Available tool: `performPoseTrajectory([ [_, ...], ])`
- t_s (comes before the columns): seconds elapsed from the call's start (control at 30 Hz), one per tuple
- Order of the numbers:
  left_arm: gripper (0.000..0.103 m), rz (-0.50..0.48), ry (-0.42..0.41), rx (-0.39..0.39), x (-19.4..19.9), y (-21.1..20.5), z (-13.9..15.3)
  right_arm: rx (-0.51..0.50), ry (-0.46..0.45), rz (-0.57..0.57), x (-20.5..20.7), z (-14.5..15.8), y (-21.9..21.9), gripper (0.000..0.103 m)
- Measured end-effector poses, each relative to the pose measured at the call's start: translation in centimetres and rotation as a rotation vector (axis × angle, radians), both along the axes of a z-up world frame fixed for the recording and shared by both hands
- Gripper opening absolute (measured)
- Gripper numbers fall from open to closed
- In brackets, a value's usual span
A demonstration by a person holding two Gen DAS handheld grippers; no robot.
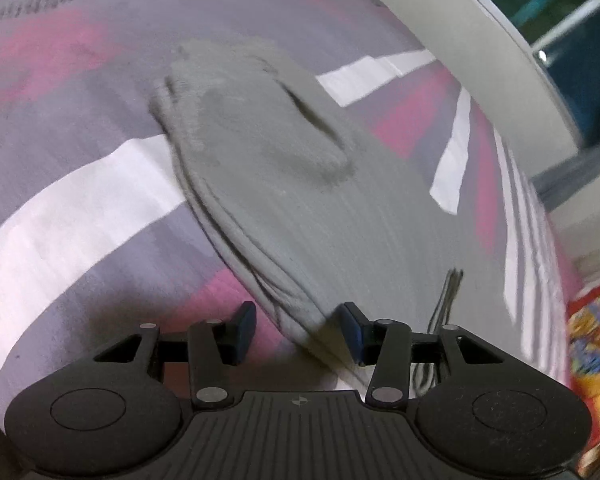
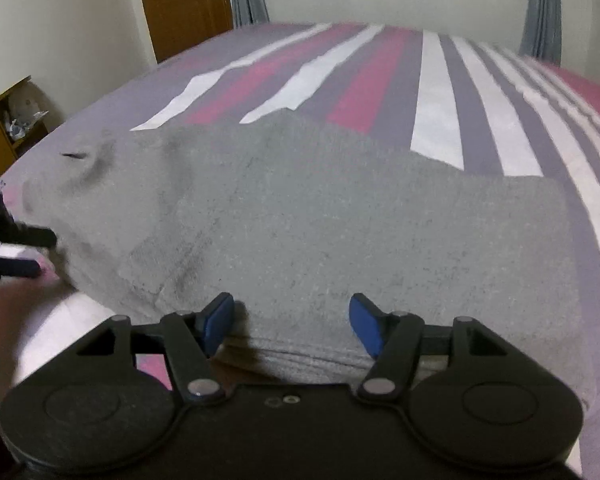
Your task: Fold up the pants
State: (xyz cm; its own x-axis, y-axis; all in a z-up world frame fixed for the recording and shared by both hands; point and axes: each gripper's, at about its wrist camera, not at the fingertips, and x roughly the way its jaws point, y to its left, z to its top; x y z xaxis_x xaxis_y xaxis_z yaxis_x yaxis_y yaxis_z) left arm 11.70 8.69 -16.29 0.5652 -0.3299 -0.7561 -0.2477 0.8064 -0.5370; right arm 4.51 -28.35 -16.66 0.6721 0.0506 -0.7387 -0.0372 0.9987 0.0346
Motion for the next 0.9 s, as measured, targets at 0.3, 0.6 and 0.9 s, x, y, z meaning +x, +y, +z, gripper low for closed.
performPoseTrajectory([
  [0.3, 0.046, 0.148, 0.022, -0.24, 2.0, 4.6, -4.0, 0.009, -0.005, -0.002, 0.2, -0.3, -0.5, 0.067],
  [0.6, 0.045, 0.212, -0.019, -0.305, 5.8, 5.2, -6.3, 0.016, -0.006, -0.004, 0.4, -0.5, -0.1, 0.074],
  [0.9, 0.017, 0.222, -0.034, -0.281, 6.3, 4.6, -6.5, 0.007, -0.007, -0.002, 0.6, -0.8, 0.2, 0.078],
])
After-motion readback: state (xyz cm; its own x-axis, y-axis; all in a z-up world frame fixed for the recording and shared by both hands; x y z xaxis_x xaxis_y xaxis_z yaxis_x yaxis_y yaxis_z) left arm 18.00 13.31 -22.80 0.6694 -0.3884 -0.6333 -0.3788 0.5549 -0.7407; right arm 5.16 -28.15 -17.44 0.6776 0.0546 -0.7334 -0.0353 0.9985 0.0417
